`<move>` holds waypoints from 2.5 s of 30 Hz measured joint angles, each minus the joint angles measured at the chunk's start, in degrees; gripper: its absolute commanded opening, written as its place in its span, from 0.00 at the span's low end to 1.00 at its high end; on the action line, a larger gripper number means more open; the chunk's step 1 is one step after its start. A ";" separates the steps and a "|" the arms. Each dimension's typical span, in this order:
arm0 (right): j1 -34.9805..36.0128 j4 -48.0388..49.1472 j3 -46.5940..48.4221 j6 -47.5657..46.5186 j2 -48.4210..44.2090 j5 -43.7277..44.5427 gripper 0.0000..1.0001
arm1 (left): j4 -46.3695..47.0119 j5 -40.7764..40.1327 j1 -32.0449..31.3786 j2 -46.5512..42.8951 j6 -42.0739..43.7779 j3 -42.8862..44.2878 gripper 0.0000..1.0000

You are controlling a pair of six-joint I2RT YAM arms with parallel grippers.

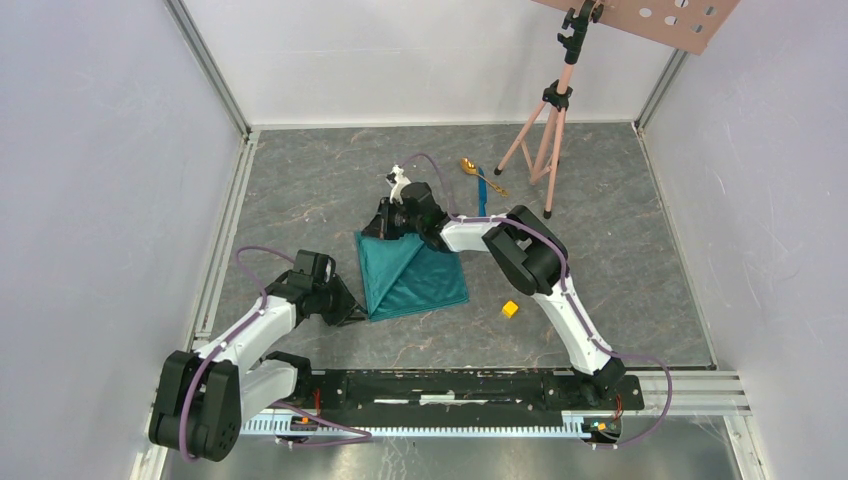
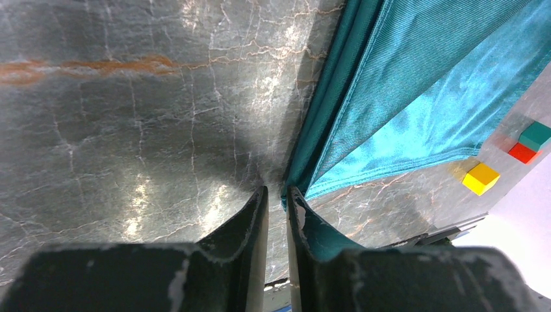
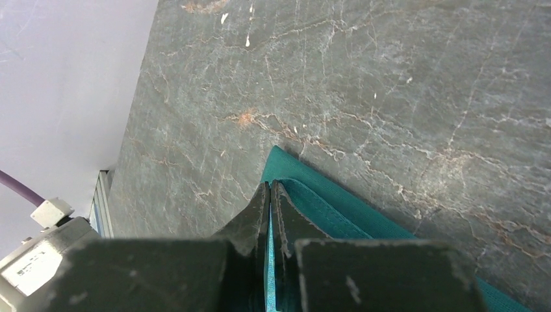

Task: Fold the napkin into a case and place the utensils inside
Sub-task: Fold the top corner of the square-folded napkin at the center of the board, then smooth out the upper triangle-folded napkin at the center of the board.

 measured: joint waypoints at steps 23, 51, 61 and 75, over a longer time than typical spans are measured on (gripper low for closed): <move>-1.09 -6.36 11.23 -3.10 0.66 -4.85 0.60 | -2.03 -1.40 0.00 -4.68 -1.36 -0.02 0.32; -18.25 0.59 -18.71 -9.05 -17.11 -20.68 0.77 | 6.40 1.57 2.08 36.74 2.73 38.45 0.66; -17.94 4.13 -18.69 -6.10 -14.29 -20.87 0.76 | 6.93 2.40 7.02 42.18 2.91 40.44 0.64; -17.94 2.34 -17.38 -8.00 -10.95 -19.26 0.75 | 6.82 3.10 9.64 45.16 4.74 40.89 0.62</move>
